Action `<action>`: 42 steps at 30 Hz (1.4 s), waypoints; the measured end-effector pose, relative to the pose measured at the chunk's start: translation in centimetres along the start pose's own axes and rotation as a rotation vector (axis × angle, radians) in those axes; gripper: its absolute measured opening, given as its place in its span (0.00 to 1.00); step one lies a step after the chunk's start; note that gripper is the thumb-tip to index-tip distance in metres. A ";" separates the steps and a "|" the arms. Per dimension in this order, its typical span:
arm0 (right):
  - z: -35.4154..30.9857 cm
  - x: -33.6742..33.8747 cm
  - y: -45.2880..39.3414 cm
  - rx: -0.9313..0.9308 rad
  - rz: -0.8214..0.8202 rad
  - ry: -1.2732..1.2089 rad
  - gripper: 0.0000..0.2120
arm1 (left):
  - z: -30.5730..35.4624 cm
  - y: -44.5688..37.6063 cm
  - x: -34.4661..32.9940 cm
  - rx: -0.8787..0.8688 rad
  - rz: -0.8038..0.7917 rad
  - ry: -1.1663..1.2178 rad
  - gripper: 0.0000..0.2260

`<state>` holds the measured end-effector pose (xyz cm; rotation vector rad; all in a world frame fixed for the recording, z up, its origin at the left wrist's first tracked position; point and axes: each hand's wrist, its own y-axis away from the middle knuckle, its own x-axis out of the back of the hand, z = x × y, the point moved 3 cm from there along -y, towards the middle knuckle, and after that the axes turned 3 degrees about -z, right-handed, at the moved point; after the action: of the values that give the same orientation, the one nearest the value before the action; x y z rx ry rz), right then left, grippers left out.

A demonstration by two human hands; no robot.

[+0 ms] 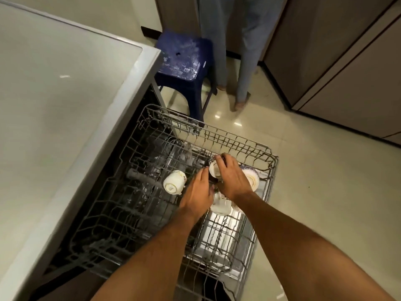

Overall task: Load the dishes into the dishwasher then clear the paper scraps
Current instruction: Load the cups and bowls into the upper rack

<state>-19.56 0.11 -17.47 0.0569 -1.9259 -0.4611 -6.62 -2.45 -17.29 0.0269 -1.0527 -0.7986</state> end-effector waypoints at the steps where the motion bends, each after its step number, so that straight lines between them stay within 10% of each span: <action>1: 0.2 -0.2 -0.4 -0.010 -0.004 0.011 0.49 | -0.2 -0.4 -0.2 0.004 -0.011 -0.017 0.29; 23: -0.2 -0.3 0.2 -0.068 -0.020 0.026 0.41 | -0.1 0.0 1.0 -0.032 0.036 -0.081 0.26; 42: -22.5 5.7 17.9 0.206 0.246 0.144 0.29 | -5.1 27.4 15.8 0.025 0.418 -0.320 0.25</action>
<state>1.61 8.65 0.95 -0.0132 -1.8037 -0.0916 16.94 6.24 2.57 -0.3003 -1.3142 -0.4156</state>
